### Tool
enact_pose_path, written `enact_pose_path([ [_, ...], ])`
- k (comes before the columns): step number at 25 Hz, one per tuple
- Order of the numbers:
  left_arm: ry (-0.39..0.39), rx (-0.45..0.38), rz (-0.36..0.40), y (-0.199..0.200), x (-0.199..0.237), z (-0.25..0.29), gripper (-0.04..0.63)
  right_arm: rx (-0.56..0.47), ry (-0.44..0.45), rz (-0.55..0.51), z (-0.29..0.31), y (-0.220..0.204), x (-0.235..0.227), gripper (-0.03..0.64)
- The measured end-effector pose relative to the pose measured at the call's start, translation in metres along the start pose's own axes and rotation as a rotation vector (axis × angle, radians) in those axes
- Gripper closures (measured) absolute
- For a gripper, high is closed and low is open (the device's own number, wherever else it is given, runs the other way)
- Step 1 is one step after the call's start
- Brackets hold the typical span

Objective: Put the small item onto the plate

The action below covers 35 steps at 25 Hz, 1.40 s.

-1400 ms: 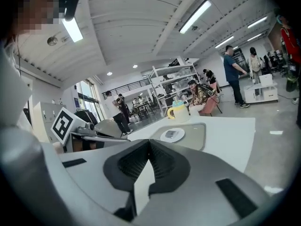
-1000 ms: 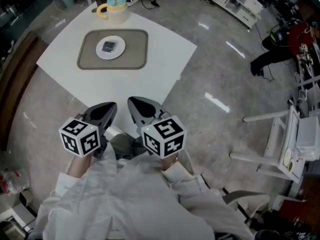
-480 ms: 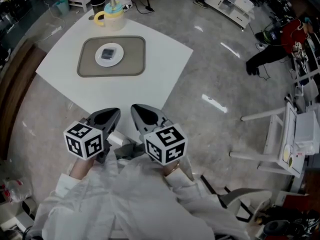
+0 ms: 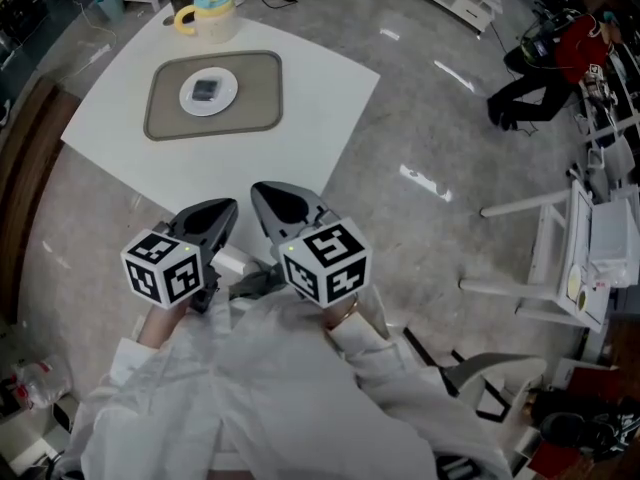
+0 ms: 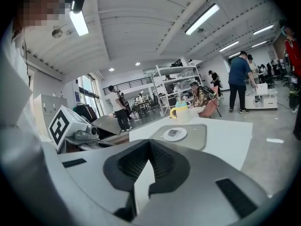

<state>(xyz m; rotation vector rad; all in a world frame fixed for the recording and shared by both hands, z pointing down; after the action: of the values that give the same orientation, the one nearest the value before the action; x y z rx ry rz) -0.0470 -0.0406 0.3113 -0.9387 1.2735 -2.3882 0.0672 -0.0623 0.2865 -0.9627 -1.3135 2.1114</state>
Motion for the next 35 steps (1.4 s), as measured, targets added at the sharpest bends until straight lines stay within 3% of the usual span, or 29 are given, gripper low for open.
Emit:
enact_pose_path([
  [35,-0.017,-0.006,-0.024,-0.001,0.000,0.001,0.584,0.060,0.011,0.000,0.005,-0.014,0.000,0.601],
])
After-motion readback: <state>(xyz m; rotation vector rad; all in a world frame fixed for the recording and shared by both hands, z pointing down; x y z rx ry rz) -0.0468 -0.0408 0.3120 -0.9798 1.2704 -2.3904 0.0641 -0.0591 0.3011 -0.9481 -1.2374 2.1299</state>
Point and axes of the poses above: the fingertips, and each gripper's own axes: z forward along the fingers, x to its left, y out of its top, the point moved 6 cm from there along -z, backward along the fingers, and after that the axes turned 1 degree about z, right-handed, at the moved point
